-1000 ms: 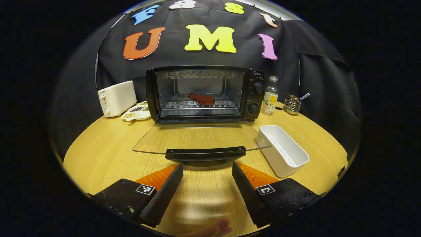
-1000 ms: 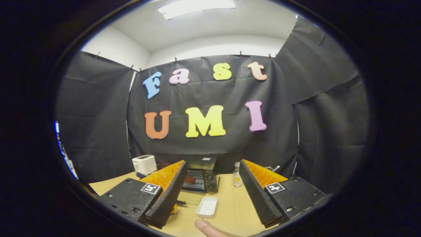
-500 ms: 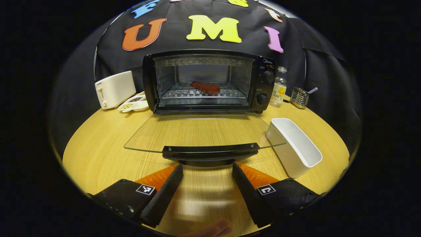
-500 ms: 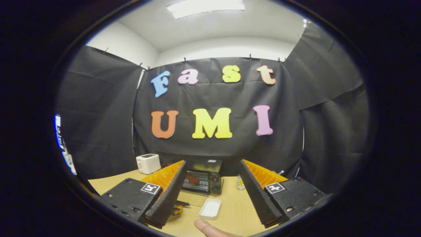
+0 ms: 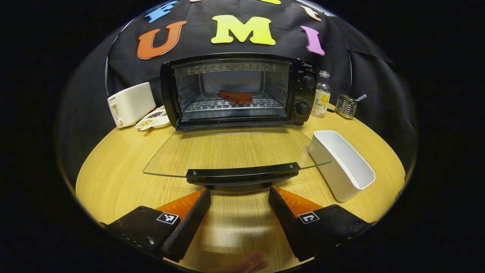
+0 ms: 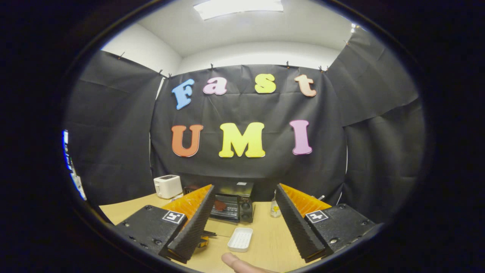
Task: Open the electric oven with the left hand, put the food in, and close the electric oven.
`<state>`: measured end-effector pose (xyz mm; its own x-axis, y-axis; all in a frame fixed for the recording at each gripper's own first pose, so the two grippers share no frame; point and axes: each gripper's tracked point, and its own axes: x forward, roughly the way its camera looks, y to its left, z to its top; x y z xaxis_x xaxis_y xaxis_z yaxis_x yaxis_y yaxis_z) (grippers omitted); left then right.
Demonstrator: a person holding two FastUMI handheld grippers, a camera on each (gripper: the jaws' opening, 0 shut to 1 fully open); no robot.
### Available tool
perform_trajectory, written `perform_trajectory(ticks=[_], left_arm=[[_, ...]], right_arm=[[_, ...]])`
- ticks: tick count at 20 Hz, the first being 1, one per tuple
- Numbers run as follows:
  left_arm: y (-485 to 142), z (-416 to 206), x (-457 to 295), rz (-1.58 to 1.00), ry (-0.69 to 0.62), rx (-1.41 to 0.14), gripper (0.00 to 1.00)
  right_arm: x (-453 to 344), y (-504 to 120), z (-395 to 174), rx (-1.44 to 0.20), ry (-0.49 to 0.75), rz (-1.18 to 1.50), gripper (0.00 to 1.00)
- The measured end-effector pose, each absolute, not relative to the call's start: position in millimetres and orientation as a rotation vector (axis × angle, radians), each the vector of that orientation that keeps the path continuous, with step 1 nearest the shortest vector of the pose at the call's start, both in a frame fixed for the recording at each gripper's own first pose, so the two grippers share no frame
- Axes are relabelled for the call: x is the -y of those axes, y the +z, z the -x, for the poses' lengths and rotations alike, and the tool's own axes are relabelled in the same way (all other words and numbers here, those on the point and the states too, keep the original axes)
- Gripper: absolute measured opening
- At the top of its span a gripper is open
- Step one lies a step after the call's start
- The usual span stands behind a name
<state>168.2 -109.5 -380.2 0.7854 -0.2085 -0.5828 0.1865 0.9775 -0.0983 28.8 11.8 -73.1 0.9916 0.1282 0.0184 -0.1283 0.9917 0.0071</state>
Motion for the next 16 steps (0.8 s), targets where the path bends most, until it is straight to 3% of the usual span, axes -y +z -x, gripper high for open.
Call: perform_trajectory(ticks=[4, 5, 8, 10, 16], left_arm=[[-373.4, -167.3, 109.8, 0.035, -0.203, -0.646, 0.98], [-369.2, -167.5, 110.2, 0.030, -0.202, -0.642, 0.98], [-356.6, -169.3, 109.4, 0.032, -0.200, -0.625, 0.98], [-348.3, -172.0, 107.6, 0.039, -0.204, -0.611, 0.98], [-316.9, -182.5, 105.6, 0.043, -0.202, -0.553, 0.98]], right_arm=[[-8.1, -68.4, -24.6, 0.042, 0.119, -0.004, 1.00], [-6.5, -69.4, -24.4, 0.039, 0.115, -0.006, 0.96], [0.0, -71.8, -26.3, 0.034, 0.097, -0.012, 1.00], [2.2, -74.2, -28.4, 0.027, 0.089, -0.017, 0.96], [6.3, -78.5, -31.0, 0.016, 0.083, -0.026, 1.00]])
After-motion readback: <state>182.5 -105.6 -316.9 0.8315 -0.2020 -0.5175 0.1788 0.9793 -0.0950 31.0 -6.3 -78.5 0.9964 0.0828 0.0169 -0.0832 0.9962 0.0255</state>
